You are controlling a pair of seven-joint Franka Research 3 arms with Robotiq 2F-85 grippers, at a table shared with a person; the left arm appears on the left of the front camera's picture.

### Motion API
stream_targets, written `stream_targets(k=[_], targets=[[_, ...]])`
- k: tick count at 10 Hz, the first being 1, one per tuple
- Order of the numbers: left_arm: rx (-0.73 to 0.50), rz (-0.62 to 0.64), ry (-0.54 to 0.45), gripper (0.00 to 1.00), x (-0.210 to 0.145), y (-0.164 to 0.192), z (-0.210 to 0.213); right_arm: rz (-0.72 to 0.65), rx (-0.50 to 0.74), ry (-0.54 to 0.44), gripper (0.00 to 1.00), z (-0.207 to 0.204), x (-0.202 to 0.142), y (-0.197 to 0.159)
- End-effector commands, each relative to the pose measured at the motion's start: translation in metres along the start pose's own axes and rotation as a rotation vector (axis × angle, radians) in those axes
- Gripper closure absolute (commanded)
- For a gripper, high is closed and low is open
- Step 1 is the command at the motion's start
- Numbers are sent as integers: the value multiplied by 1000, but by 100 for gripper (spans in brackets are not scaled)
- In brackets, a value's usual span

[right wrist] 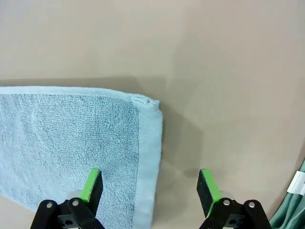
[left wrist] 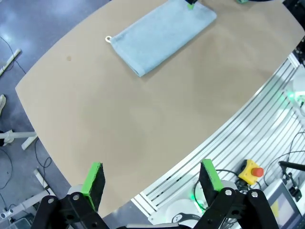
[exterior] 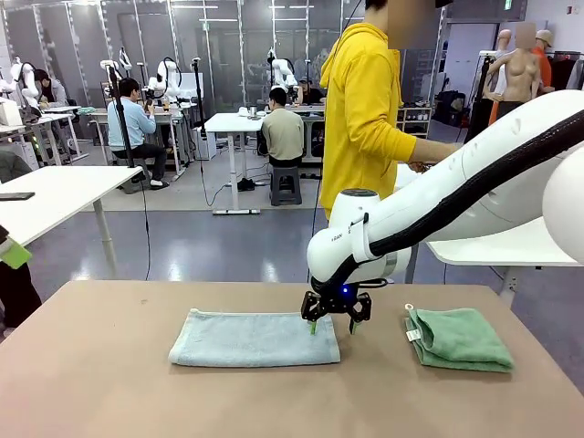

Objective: Fold the towels and place them in the basket.
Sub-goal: When a person lays out a Towel with hook on the table, fold it in half twice.

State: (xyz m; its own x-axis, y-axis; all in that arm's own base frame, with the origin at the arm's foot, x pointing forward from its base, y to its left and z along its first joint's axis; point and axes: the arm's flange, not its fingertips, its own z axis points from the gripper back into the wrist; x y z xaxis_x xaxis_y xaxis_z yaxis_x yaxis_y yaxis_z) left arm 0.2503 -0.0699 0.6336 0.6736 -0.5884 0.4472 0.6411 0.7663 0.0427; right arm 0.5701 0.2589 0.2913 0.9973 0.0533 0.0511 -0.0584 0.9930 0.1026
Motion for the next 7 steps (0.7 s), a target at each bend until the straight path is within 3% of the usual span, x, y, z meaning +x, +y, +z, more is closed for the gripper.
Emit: stream_targets(k=[1, 2, 3, 4, 6, 7], targets=[[-1, 1, 2, 0, 1, 0, -1, -44, -35, -3, 0, -4, 3, 8], [-1, 1, 2, 0, 1, 0, -1, -40, -34, 0, 0, -6, 2, 10], [-1, 1, 2, 0, 1, 0, -1, -38, -38, 2, 7, -7, 2, 11], [-1, 1, 2, 0, 1, 0, -1, -34, -44, 7, 25, -7, 2, 11], [-1, 1, 2, 0, 1, 0, -1, -34, -50, 10, 85, -7, 1, 11], [-1, 1, 2, 0, 1, 0, -1, -34, -51, 12, 100, -7, 1, 11]])
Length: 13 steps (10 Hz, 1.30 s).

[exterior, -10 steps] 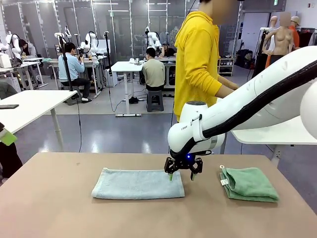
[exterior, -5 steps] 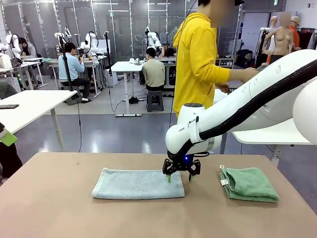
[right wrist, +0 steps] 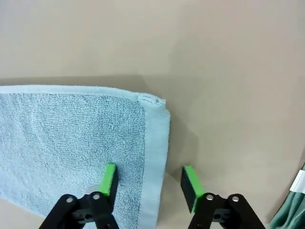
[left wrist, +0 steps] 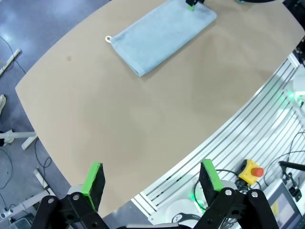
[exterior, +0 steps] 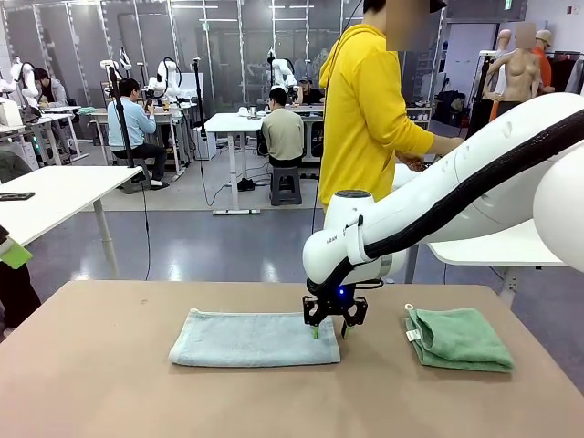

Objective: Fold the towels and place them in the basket.
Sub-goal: When a person lays out a Towel with hook on the table, fold it in half twice.

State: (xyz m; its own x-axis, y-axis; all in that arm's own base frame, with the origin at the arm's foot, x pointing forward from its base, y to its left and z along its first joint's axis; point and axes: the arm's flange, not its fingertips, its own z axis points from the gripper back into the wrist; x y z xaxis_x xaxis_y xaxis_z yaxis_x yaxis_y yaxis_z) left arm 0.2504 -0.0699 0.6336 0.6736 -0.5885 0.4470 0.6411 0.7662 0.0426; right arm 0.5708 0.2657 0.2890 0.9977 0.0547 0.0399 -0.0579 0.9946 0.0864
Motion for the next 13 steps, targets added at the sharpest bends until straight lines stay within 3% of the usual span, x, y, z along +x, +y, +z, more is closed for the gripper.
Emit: stream_targets(k=[1, 3, 4, 10, 13], targets=[[-1, 1, 2, 0, 1, 0, -1, -36, -35, 1, 100, -4, 0, 5], [-1, 1, 2, 0, 1, 0, -1, -38, -34, 11, 95, -7, 0, 6], [-1, 1, 2, 0, 1, 0, -1, -38, -34, 14, 100, -8, -2, 6], [-1, 1, 2, 0, 1, 0, -1, -35, -35, -15, 100, 2, -9, 6], [-1, 1, 2, 0, 1, 0, -1, 37, -67, -40, 100, 28, -18, -6]])
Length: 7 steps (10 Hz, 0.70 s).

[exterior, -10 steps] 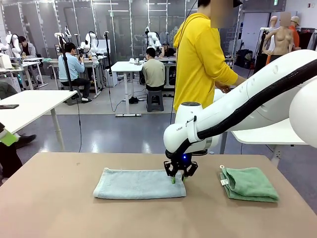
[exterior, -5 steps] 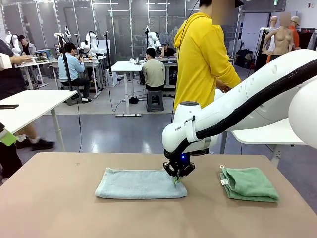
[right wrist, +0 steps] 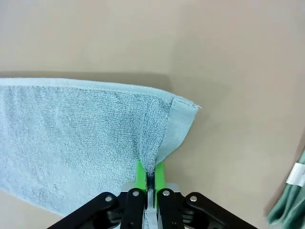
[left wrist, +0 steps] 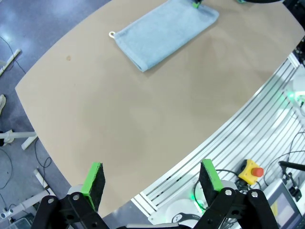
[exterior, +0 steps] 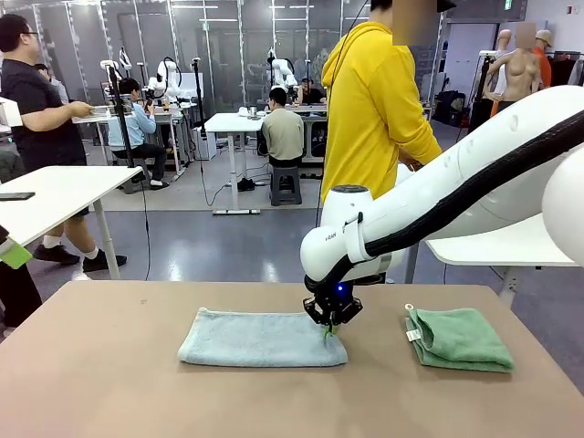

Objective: Fold the towels and place them in the basket.
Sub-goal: When a person lays out a Towel with hook on the table, fold it in half twice.

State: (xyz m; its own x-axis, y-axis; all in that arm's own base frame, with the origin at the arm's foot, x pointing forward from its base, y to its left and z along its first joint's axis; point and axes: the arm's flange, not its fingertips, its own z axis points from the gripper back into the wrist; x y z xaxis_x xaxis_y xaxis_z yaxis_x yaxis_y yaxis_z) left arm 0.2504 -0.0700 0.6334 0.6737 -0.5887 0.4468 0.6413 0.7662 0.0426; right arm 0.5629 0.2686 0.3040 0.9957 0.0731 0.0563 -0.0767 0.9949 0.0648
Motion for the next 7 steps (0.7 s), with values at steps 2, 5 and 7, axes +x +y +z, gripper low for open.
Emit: stream_targets(k=[2, 5, 7], targets=[[-1, 1, 2, 0, 1, 0, 0, 18, -128, -66, 100, 39, -19, -22], [-1, 1, 2, 0, 1, 0, 0, 24, -200, -91, 100, 69, -25, -39], [-1, 1, 2, 0, 1, 0, 0, 13, -215, -126, 100, 90, -30, -42]])
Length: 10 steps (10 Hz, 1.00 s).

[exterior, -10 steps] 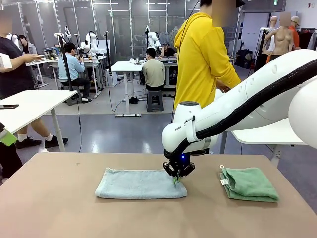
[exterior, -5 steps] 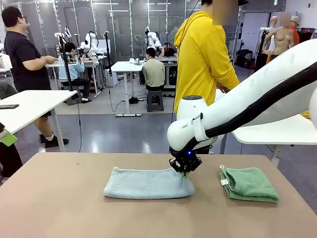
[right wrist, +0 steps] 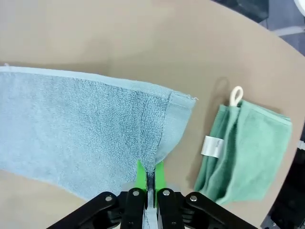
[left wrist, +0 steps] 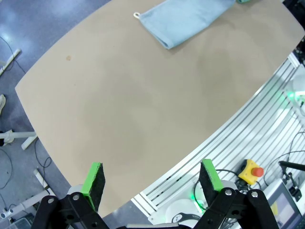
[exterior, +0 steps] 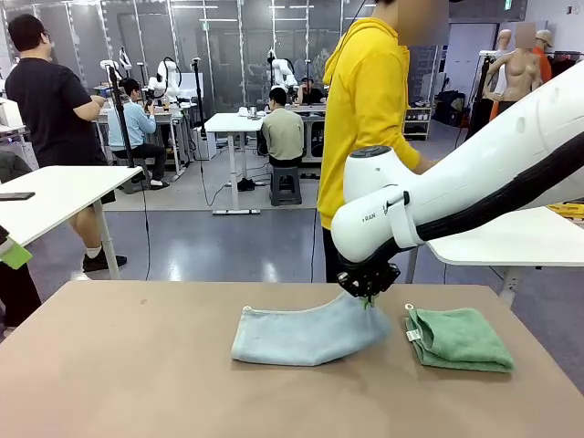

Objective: Fold the towels and place them in the basket.
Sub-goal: When a person lays out a Towel with hook on the table, fold it in half twice.

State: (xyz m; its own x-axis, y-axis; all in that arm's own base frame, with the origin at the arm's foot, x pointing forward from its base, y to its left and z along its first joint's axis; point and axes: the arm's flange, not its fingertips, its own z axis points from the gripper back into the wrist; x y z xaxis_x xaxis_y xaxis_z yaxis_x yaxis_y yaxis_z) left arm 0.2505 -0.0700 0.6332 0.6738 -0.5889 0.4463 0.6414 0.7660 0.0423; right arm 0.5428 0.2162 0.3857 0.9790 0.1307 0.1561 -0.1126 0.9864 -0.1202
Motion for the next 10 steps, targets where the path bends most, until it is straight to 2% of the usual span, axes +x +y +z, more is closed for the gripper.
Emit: stream_targets(k=[1, 5, 10], targets=[[-1, 1, 1, 0, 1, 0, 0, -31, -31, -38, 100, 17, -11, 5], [-1, 1, 1, 0, 1, 0, 0, 46, 13, -34, 100, 48, 0, 50], [-1, 1, 1, 0, 1, 0, 0, 19, 58, 14, 100, 45, 22, 127]])
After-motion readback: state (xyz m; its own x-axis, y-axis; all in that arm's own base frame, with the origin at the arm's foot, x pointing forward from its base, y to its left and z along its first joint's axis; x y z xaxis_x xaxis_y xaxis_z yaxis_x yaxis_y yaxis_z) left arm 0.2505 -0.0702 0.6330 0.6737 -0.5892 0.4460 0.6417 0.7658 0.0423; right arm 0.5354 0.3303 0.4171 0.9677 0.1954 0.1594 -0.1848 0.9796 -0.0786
